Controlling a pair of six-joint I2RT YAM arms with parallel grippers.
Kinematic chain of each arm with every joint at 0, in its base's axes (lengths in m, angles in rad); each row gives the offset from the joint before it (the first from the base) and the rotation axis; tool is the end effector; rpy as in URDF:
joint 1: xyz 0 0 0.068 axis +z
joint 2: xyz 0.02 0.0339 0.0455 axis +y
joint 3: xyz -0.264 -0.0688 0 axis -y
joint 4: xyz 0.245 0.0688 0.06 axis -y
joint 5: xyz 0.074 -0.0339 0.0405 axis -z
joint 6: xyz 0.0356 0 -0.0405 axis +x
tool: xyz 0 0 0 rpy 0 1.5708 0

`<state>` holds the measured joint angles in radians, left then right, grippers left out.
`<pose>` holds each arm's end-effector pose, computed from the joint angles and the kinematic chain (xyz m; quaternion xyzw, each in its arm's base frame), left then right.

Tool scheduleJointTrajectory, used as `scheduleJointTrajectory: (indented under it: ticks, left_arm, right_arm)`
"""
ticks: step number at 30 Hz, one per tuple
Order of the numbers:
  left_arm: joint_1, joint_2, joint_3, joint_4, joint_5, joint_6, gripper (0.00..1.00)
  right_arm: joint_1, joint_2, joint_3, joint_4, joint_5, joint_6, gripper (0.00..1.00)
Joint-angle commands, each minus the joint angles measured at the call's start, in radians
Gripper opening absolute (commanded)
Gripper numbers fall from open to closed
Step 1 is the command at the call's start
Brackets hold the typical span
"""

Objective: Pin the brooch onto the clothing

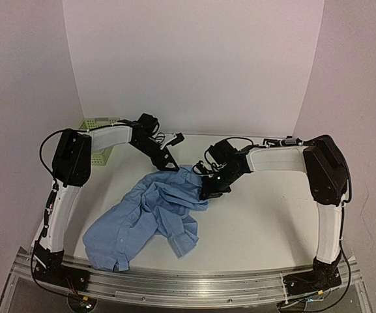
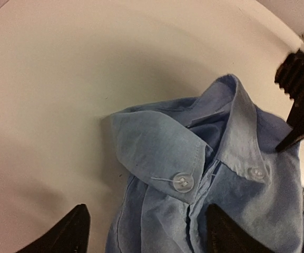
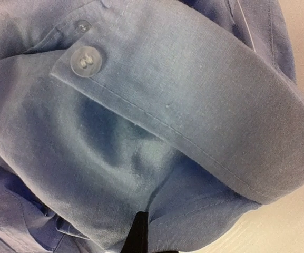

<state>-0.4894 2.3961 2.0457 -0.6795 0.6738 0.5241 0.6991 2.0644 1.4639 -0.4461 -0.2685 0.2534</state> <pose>0.4460 -0.2627 0.1775 0.5186 0.7523 -0.3141 0.2576 0.3271 0.2874 0.1633 -0.2454 0.9258 0.2326 0.1689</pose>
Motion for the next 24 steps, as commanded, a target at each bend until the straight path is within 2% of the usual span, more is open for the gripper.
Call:
scheduleJointTrajectory:
  ticks: [1, 2, 5, 9, 12, 14, 17, 19, 22, 24]
  left_arm:
    - [0.007, 0.050, 0.054, -0.051, -0.048, 0.053, 0.56]
    - [0.008, 0.052, 0.055, -0.050, -0.048, 0.055, 0.42]
    - [0.007, 0.034, 0.052, -0.053, -0.020, 0.067, 0.21]
    - [0.004, 0.007, 0.040, -0.082, -0.005, 0.112, 0.11]
    - [-0.004, 0.003, 0.035, -0.102, -0.012, 0.125, 0.00]
    - [-0.004, -0.013, 0.045, -0.088, -0.021, 0.085, 0.00]
    - [0.011, -0.093, 0.082, 0.033, -0.101, -0.017, 0.00]
    - [0.022, -0.150, 0.167, 0.080, -0.180, -0.027, 0.00]
    - [0.025, -0.244, 0.273, 0.136, -0.278, -0.006, 0.00]
    - [0.024, -0.370, 0.237, 0.253, -0.335, 0.018, 0.00]
  right_arm:
    - [-0.003, -0.024, 0.036, -0.016, 0.062, -0.022, 0.00]
    - [-0.003, -0.025, 0.046, -0.016, 0.073, -0.021, 0.00]
    - [-0.009, -0.032, 0.102, -0.016, 0.113, -0.020, 0.00]
    - [-0.033, -0.033, 0.213, -0.017, 0.135, -0.035, 0.00]
    - [-0.038, -0.026, 0.268, -0.019, 0.151, -0.054, 0.00]
    - [-0.043, -0.037, 0.283, -0.019, 0.161, -0.062, 0.00]
    - [-0.074, -0.077, 0.326, -0.020, 0.185, -0.074, 0.00]
    - [-0.112, -0.101, 0.397, -0.021, 0.208, -0.081, 0.00]
    - [-0.155, -0.118, 0.560, -0.019, 0.245, -0.122, 0.00]
    - [-0.158, -0.104, 0.732, -0.021, 0.242, -0.207, 0.00]
